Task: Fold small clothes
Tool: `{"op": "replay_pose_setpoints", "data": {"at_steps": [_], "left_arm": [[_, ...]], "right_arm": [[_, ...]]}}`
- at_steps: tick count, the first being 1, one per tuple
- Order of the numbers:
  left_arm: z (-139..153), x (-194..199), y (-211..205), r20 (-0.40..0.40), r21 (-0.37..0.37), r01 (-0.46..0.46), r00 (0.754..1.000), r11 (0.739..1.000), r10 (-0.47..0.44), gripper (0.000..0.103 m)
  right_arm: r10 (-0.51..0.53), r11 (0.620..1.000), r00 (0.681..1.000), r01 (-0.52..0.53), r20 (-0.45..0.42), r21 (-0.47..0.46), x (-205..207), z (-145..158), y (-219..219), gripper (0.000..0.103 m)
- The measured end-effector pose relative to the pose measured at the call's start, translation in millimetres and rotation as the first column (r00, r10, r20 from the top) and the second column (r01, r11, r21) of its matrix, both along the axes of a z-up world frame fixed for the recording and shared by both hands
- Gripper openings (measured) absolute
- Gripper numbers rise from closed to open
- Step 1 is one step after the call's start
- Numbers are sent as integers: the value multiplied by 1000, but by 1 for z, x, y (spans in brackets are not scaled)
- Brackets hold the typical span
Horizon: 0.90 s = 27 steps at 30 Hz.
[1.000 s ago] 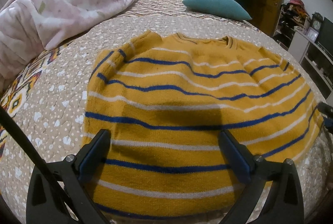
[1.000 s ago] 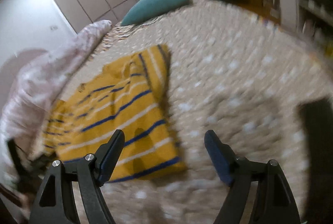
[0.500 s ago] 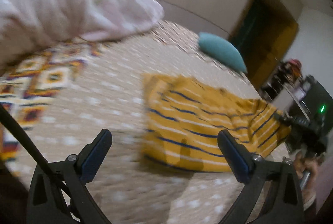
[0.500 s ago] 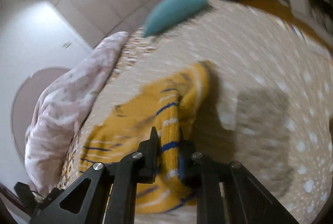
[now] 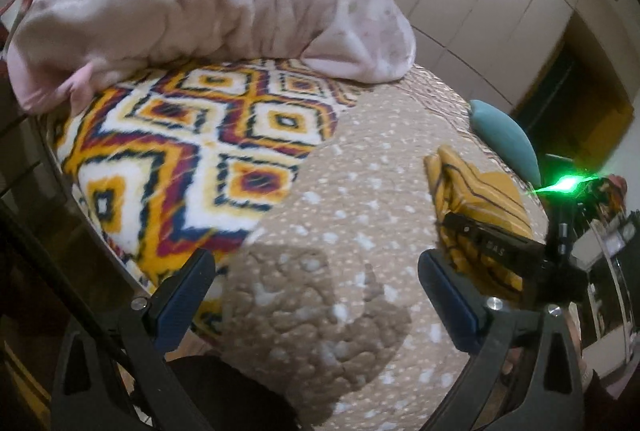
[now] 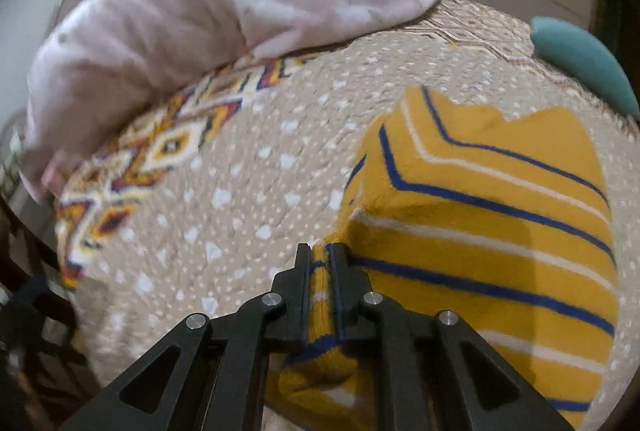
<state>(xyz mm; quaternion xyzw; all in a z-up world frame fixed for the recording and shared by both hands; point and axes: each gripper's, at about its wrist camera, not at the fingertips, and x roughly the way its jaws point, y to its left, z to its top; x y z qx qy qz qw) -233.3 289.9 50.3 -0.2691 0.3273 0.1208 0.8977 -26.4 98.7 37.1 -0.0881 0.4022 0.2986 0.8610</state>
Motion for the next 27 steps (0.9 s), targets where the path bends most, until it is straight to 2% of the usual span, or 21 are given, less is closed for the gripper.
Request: {"op": "replay_pose_setpoints", "data": {"at_steps": [1, 3, 5, 8, 11, 15, 17, 20, 22, 24, 27], "left_arm": [[-2, 1, 0, -5, -12, 0, 1000, 1000, 0, 101], [-5, 2, 0, -5, -49, 7, 1000, 999, -7, 101], [-3, 7, -5, 5, -85, 22, 1000, 996, -22, 101], [8, 18, -21, 33, -96, 73, 997, 993, -70, 101], [22, 33, -42, 47, -55, 132, 990, 990, -129, 101], [34, 78, -81, 17, 21, 244, 970, 970, -244, 101], [36, 102, -97, -1, 37, 300, 954, 953, -300, 101], [39, 135, -118, -15, 62, 368, 930, 928, -367, 101], [37, 162, -127, -49, 92, 382, 924, 920, -379, 101], [31, 181, -127, -78, 109, 367, 929, 924, -360, 101], [16, 201, -120, -98, 66, 380, 922, 922, -373, 101]], "right_arm": [[10, 1000, 1000, -10, -4, 11, 1, 1, -1, 21], [48, 997, 998, -45, -38, 63, 1, 5, -8, 37], [103, 986, 991, -90, -84, 142, -4, 16, -24, 41], [126, 967, 988, -103, -88, 235, -15, 34, -60, 46], [68, 955, 996, -49, -57, 293, -23, 51, -113, 57], [-94, 946, 995, 100, -36, 309, -16, 57, -184, 73], [-177, 922, 981, 195, -84, 335, 1, 49, -218, 73], [-217, 873, 955, 282, -200, 398, 34, 28, -248, 74], [-207, 844, 939, 314, -276, 434, 56, 11, -256, 74], [-180, 825, 923, 330, -340, 458, 76, -8, -257, 74], [-117, 804, 906, 327, -408, 496, 103, -32, -243, 74]]}}
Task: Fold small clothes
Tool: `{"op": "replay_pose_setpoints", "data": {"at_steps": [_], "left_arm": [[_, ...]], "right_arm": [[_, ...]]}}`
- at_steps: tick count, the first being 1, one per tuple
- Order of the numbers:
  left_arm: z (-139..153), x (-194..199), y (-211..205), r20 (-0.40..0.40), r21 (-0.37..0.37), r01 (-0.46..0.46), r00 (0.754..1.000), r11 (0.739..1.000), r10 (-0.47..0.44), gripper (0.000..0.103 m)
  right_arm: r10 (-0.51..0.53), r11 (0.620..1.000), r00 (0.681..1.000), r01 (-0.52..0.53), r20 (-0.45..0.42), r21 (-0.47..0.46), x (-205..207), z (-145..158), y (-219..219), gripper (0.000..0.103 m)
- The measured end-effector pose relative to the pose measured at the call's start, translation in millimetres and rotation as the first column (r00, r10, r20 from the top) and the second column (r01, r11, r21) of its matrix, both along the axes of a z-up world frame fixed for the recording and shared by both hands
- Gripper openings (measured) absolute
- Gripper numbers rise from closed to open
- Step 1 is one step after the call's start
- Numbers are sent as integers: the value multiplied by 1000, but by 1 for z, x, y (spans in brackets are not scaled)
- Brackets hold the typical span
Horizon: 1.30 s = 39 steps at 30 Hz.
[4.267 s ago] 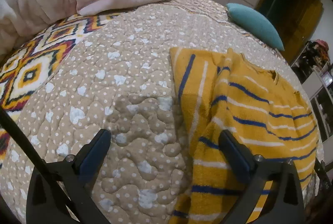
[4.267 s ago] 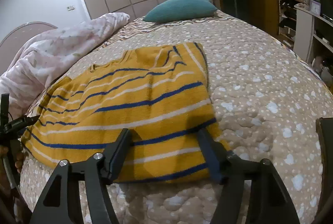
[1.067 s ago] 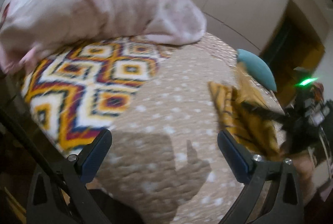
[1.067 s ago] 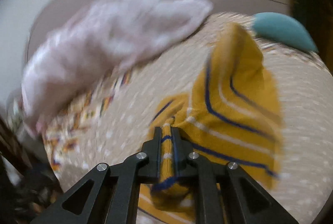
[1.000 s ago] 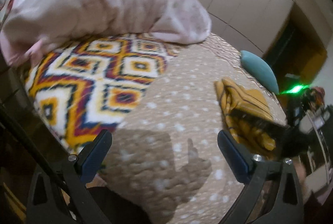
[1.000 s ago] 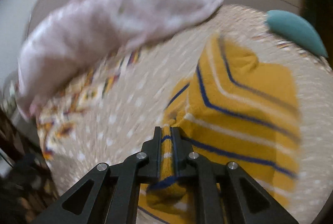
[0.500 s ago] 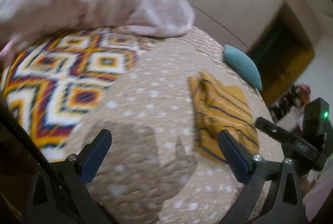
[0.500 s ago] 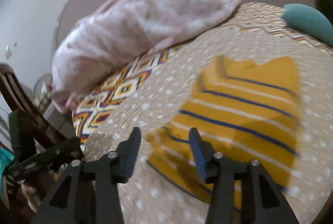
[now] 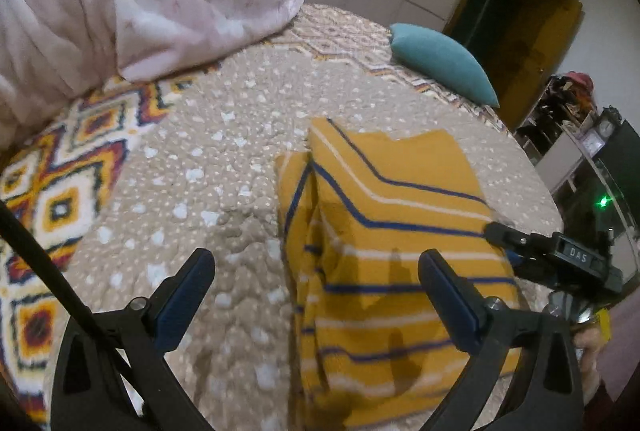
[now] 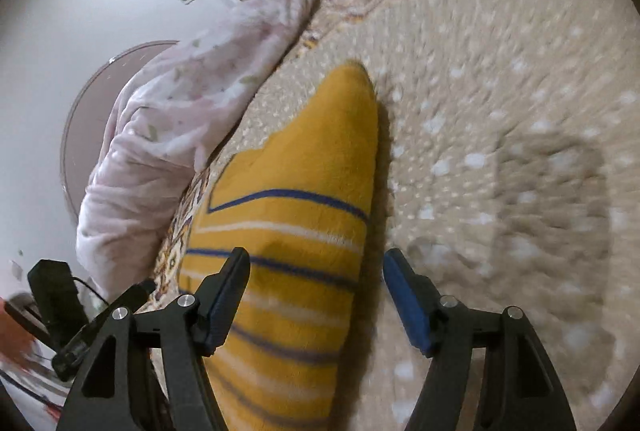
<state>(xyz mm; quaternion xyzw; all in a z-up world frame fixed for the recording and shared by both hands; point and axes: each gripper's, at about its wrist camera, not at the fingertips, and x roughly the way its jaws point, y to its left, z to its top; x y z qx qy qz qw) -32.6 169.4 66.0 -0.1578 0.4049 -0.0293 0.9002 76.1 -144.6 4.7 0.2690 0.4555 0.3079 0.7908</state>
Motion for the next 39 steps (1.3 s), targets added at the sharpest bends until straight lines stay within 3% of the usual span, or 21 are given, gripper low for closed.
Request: {"op": "replay_pose_setpoints", "data": {"at_steps": [2, 5, 7, 8, 10, 12, 15, 17, 19, 22, 24, 26, 29, 32, 34, 37, 39], "left_arm": [[-18, 13, 5, -46, -86, 36, 998, 996, -40, 101], [-45, 28, 3, -110, -251, 91, 986, 964, -122, 101], [-45, 28, -9, -96, -269, 117, 984, 956, -147, 100], [-41, 28, -18, -85, -280, 148, 980, 949, -178, 86], [-26, 26, -37, -63, -250, 150, 983, 957, -171, 83], [-12, 27, -51, -31, -279, 186, 979, 942, -203, 71], [-3, 35, -68, -12, -345, 222, 970, 912, -241, 59], [-1, 40, -82, -2, -337, 247, 965, 909, -263, 53], [-10, 46, -99, -31, -302, 244, 964, 922, -265, 52], [-34, 51, -109, -127, -193, 189, 968, 963, -216, 45], [-41, 47, -107, -119, -245, 187, 968, 951, -221, 48], [-41, 44, -103, -128, -271, 163, 971, 949, -203, 49], [-31, 36, -100, -124, -240, 153, 975, 959, -187, 52], [-15, 21, -98, -81, -174, 154, 982, 973, -170, 62], [-6, 1, -96, -35, -86, 135, 990, 987, -138, 69], [-4, -16, -87, -2, -1, 113, 994, 994, -113, 72], [-9, -21, -83, 1, 45, 100, 995, 994, -100, 77]], "right_arm": [[17, 999, 999, -16, -30, 50, 13, -13, 10, 76], [-30, 997, 999, 32, -33, 68, 25, -16, 21, 79], [-23, 998, 998, 26, -53, 53, 31, -13, 31, 72], [-12, 998, 998, 15, -58, 56, 31, -11, 31, 57], [4, 996, 999, 1, -53, 88, 29, -1, 25, 45], [4, 993, 1000, -1, -20, 114, 23, 13, 14, 43], [-52, 998, 994, 47, 95, 49, 9, 46, -12, 43], [-84, 996, 985, 82, 150, 21, 2, 63, -31, 43], [-103, 994, 977, 110, 187, -29, -3, 72, -49, 44], [-134, 975, 980, 157, 150, -155, 2, 57, -62, 55], [-138, 953, 985, 160, 101, -259, 6, 40, -67, 56], [-153, 960, 982, 173, 108, -220, -3, 38, -79, 59], [-194, 952, 964, 230, 181, -203, -21, 56, -91, 59], [-224, 934, 934, 287, 279, -210, -38, 82, -95, 59], [-215, 938, 927, 284, 308, -199, -43, 93, -93, 59], [-183, 947, 940, 248, 289, -204, -40, 92, -87, 46], [-176, 953, 956, 225, 234, -204, -31, 80, -79, 43]]}}
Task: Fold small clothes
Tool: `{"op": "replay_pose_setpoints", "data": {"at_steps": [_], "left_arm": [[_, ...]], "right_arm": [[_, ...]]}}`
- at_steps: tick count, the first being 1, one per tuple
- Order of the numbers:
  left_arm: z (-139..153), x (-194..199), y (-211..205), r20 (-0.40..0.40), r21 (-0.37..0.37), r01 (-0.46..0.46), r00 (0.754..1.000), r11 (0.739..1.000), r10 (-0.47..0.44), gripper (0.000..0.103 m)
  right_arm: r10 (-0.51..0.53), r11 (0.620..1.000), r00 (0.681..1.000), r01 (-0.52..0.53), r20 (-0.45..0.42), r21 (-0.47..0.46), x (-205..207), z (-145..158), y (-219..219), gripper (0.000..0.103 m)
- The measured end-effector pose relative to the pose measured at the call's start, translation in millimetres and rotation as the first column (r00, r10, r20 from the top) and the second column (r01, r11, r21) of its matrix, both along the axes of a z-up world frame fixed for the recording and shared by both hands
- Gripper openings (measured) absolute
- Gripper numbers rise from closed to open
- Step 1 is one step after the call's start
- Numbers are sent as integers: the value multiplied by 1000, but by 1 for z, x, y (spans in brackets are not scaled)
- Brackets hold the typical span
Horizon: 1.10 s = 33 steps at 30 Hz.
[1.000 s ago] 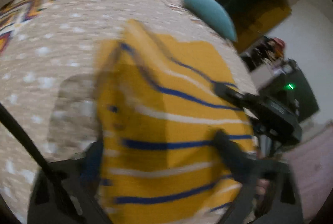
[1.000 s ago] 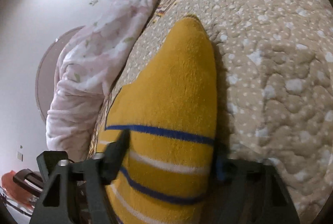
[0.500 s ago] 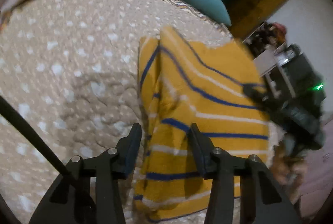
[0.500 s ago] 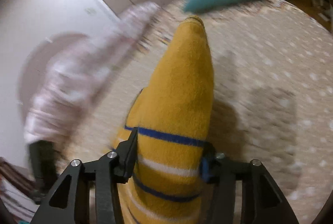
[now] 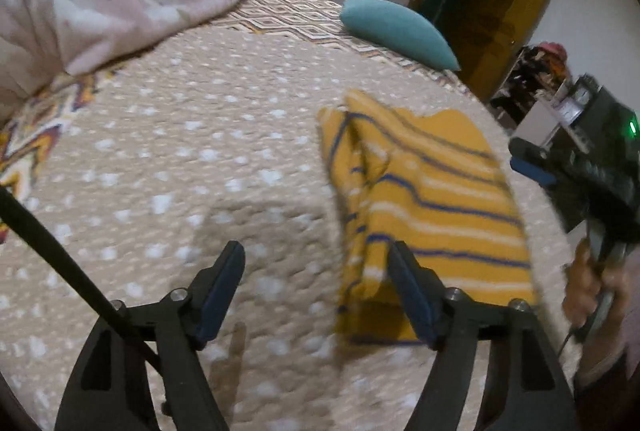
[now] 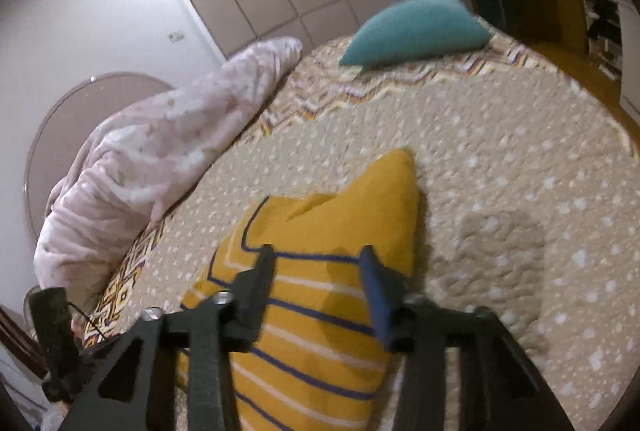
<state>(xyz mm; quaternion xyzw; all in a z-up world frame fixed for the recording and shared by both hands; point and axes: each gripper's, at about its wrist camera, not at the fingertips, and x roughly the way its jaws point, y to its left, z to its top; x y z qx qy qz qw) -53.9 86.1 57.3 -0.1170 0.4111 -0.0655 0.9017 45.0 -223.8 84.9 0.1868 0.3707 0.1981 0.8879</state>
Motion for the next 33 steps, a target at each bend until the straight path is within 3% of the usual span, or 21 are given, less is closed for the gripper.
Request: {"op": "replay_pose_setpoints", "data": {"at_steps": [4, 7, 11, 15, 21, 23, 27, 33], "left_arm": [[-21, -8, 9, -6, 127, -48, 999, 991, 49, 79], [-41, -5, 13, -44, 157, -48, 998, 986, 55, 79], [-45, -6, 16, -28, 117, -37, 999, 992, 40, 87], [-47, -5, 14, -22, 115, -25, 999, 993, 27, 90], [-47, -10, 24, 4, 32, -30, 1000, 999, 30, 90], [-47, -11, 28, 11, 6, -32, 999, 999, 32, 90], [-47, -12, 34, 24, -45, -35, 999, 998, 36, 90], [-47, -12, 35, 24, -51, -37, 999, 998, 38, 90]], "right_arm": [[33, 999, 990, -30, -136, 25, 20, -44, 14, 44], [37, 999, 990, -39, -138, -9, 18, -47, 17, 44], [27, 1000, 997, -26, -72, 10, 6, -20, 16, 44], [85, 996, 995, -85, -49, 11, 13, -9, 54, 44], [223, 974, 957, -212, -188, 79, 40, -48, 117, 45], [237, 971, 956, -228, -176, 69, 33, -50, 121, 45], [298, 952, 935, -275, -190, 137, 14, -60, 117, 45], [332, 929, 926, -287, -179, 235, -16, -73, 109, 44]]}}
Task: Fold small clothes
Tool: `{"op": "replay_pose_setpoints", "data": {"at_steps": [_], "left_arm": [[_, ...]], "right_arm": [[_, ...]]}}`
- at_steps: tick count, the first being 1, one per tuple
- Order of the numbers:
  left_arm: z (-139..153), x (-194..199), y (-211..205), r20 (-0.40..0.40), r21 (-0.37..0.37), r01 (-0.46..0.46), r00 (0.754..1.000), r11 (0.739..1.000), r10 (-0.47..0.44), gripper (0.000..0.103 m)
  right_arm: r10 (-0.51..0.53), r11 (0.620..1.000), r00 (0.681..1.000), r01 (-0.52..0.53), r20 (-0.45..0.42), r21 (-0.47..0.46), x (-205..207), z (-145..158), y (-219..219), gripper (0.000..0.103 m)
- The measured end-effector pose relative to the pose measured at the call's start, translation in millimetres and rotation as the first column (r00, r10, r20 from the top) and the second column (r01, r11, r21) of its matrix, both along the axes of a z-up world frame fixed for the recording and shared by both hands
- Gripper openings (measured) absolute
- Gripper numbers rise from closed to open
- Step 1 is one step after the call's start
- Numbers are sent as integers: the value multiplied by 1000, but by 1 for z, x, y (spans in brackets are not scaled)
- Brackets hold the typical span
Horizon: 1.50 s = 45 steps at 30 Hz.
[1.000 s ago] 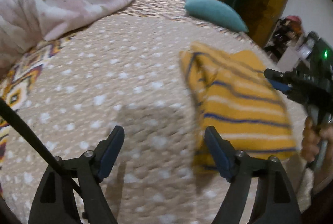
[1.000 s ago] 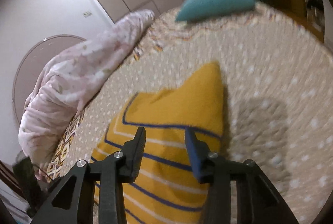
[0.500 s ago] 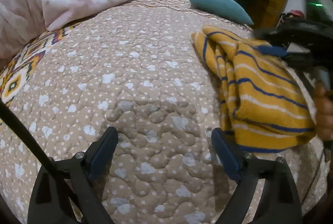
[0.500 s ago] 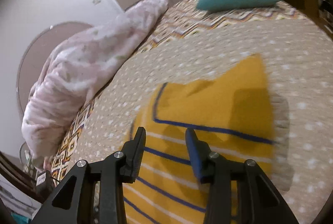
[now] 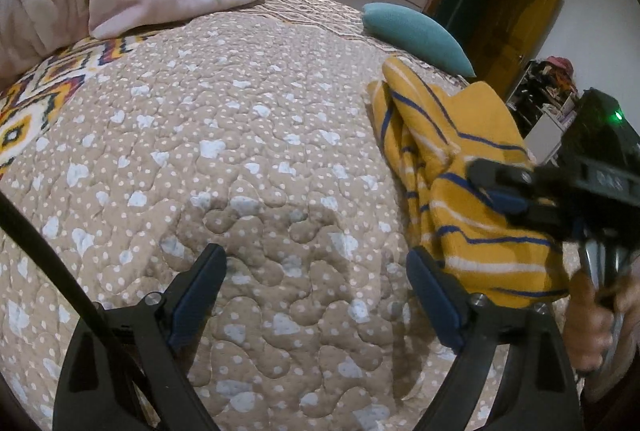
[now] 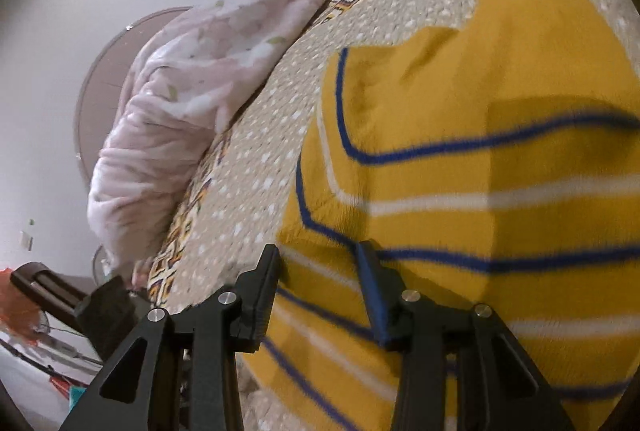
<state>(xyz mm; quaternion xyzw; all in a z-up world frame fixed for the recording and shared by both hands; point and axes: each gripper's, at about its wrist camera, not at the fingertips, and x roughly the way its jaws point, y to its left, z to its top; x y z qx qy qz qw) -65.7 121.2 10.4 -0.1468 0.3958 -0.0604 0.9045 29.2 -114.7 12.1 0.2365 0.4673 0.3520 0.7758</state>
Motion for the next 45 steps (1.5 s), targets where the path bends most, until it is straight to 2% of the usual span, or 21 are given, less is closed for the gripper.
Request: {"op": "replay_pose_setpoints", "data": {"at_steps": [7, 10, 13, 15, 18, 22, 26, 29, 34, 45], "left_arm": [[0, 0, -2, -10, 26, -1, 1000, 1000, 1, 90], [-1, 2, -6, -18, 49, 0, 1000, 999, 1, 90], [-1, 3, -11, -27, 81, 0, 1000, 997, 3, 90], [-1, 4, -13, -34, 102, 0, 999, 995, 3, 90], [-2, 5, -20, -48, 155, -1, 999, 988, 8, 90], [-3, 6, -29, -67, 228, -3, 998, 974, 19, 90], [-4, 6, -32, -75, 259, -10, 997, 966, 30, 91], [-4, 7, -33, -75, 270, -14, 997, 963, 36, 91], [-3, 5, -33, -71, 280, -27, 996, 960, 48, 91], [-3, 4, -34, -71, 284, -27, 996, 958, 49, 91]], "right_arm": [[6, 1000, 1000, -6, 23, 24, -44, -2, -15, 44], [-20, 999, 995, 23, 97, -31, -69, 5, -28, 44], [-93, 994, 978, 103, 188, -47, -97, 15, -53, 46], [-156, 984, 963, 170, 219, -47, -107, 17, -72, 52], [-290, 950, 923, 310, 252, -43, -118, 15, -111, 55], [-442, 881, 860, 469, 255, -53, -121, 4, -154, 63], [-510, 836, 830, 540, 225, -95, -115, -4, -174, 64], [-521, 831, 829, 547, 202, -104, -112, -10, -178, 68], [-530, 830, 830, 550, 172, -95, -106, -21, -181, 68], [-504, 832, 835, 538, 222, -137, -109, -24, -168, 77]]}}
